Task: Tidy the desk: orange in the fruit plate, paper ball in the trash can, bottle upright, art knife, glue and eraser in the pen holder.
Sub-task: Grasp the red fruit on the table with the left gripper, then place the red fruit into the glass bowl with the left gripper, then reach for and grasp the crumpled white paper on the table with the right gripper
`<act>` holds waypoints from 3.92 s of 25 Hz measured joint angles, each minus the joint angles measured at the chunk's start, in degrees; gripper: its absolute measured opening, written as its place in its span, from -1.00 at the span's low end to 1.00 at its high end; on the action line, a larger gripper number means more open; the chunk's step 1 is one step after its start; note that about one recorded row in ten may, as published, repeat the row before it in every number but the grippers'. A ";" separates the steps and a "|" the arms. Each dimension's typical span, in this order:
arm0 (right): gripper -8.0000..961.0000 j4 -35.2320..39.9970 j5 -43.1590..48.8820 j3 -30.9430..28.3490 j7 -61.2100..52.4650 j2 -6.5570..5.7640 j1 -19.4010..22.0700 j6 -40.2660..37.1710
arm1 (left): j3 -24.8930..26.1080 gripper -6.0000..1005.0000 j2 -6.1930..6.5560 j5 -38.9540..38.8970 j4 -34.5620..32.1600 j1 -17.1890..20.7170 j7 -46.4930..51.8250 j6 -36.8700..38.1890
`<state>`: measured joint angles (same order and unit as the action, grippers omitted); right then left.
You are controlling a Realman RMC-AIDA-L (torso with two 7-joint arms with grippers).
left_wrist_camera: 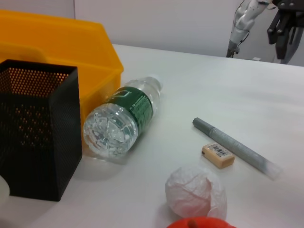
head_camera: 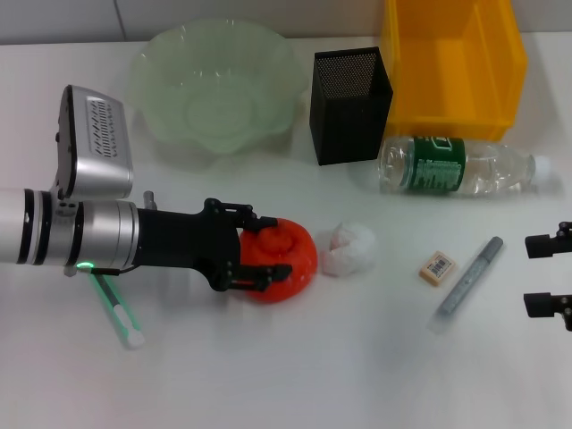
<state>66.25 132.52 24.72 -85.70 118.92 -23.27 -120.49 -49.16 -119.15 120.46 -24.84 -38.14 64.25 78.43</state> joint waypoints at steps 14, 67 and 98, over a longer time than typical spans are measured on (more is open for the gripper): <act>0.60 -0.59 0.02 -0.07 0.20 0.09 0.33 0.81 | -2.22 -0.21 0.35 -3.05 -0.53 0.56 1.27 1.25; 0.58 -5.01 -0.38 1.48 0.43 0.09 -2.57 5.19 | -10.43 0.22 1.20 -19.64 -22.72 1.49 24.98 -10.52; 0.57 5.99 15.55 60.33 -49.56 0.52 -24.21 25.36 | -4.97 0.70 5.96 -20.61 -17.99 18.96 11.67 27.12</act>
<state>72.24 148.07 85.05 -135.26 119.44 -47.48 -95.13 -54.13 -113.20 99.85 -42.83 -19.18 75.93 105.55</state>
